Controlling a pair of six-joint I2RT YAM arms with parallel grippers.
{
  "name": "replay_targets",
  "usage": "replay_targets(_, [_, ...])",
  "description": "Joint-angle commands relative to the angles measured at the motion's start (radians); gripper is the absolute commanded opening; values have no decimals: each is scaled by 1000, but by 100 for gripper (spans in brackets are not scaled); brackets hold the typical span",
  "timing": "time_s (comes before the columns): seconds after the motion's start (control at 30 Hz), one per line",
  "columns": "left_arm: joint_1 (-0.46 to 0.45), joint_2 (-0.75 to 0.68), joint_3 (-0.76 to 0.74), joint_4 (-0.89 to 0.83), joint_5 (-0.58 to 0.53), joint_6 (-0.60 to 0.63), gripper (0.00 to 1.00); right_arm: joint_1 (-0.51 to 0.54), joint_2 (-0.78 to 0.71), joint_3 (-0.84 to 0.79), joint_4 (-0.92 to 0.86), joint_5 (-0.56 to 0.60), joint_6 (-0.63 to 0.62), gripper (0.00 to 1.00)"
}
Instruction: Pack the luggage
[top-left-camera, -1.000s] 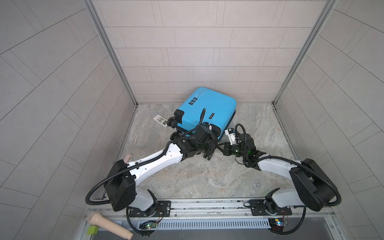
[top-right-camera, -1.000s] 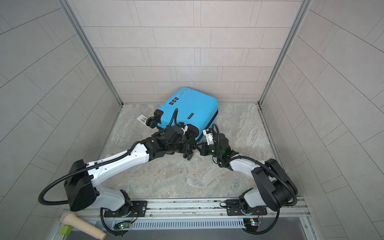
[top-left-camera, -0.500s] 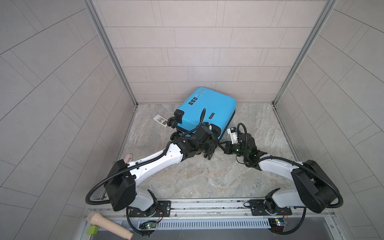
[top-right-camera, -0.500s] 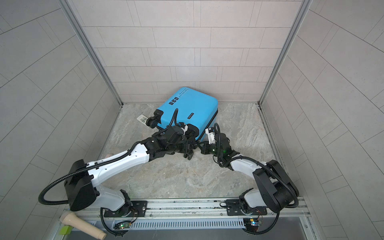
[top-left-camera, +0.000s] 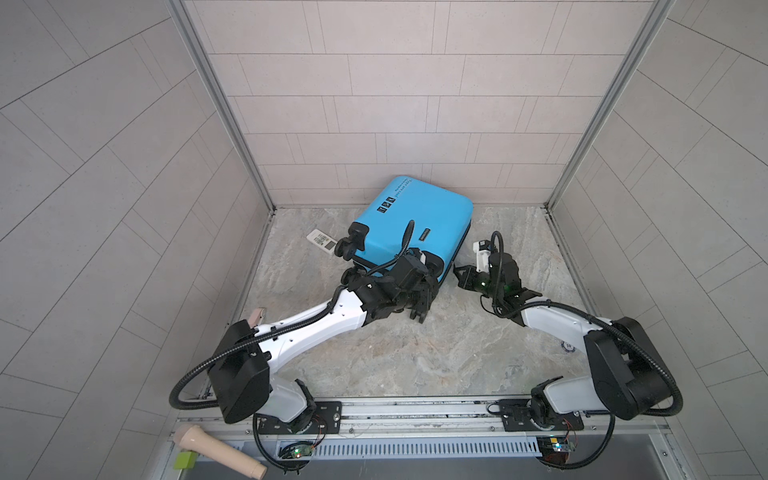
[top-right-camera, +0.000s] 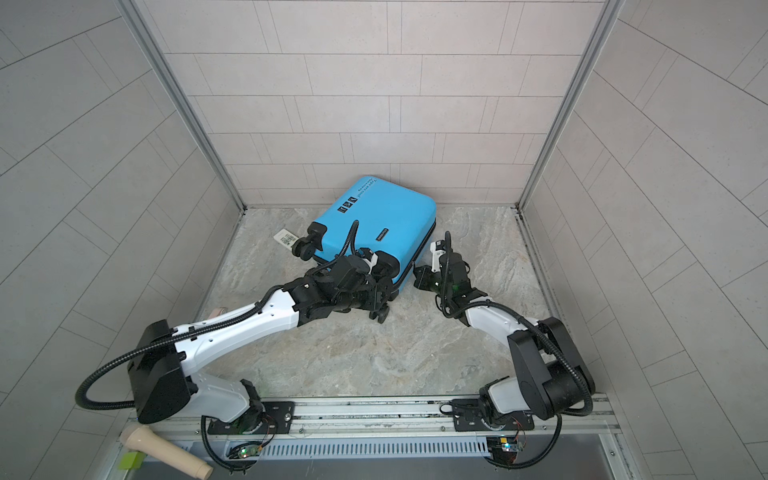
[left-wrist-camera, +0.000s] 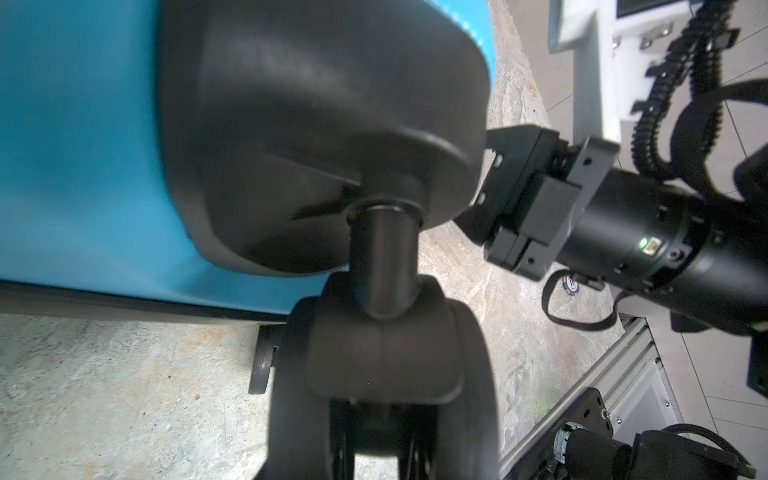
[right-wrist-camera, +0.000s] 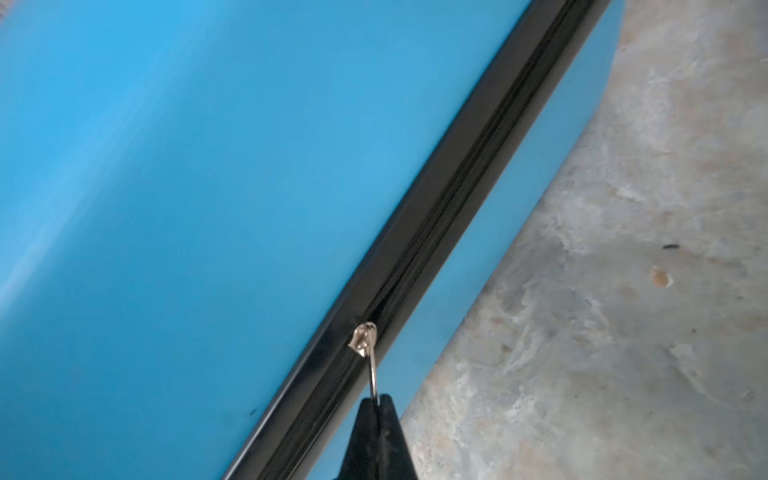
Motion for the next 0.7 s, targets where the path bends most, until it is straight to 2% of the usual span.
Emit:
replay_targets(0.0, [-23,-87,-23,-42,14,-21,0,-86,67,77,23,89,1,0])
replay_targets(0.37, [-35,-134,-63,-45,28,-26,0,-204,287,334,-25,49,-6,0])
replay_targets(0.67, [-37,-180,-85,-87,43,-16,0,-330,497,594,-23,3,81,0])
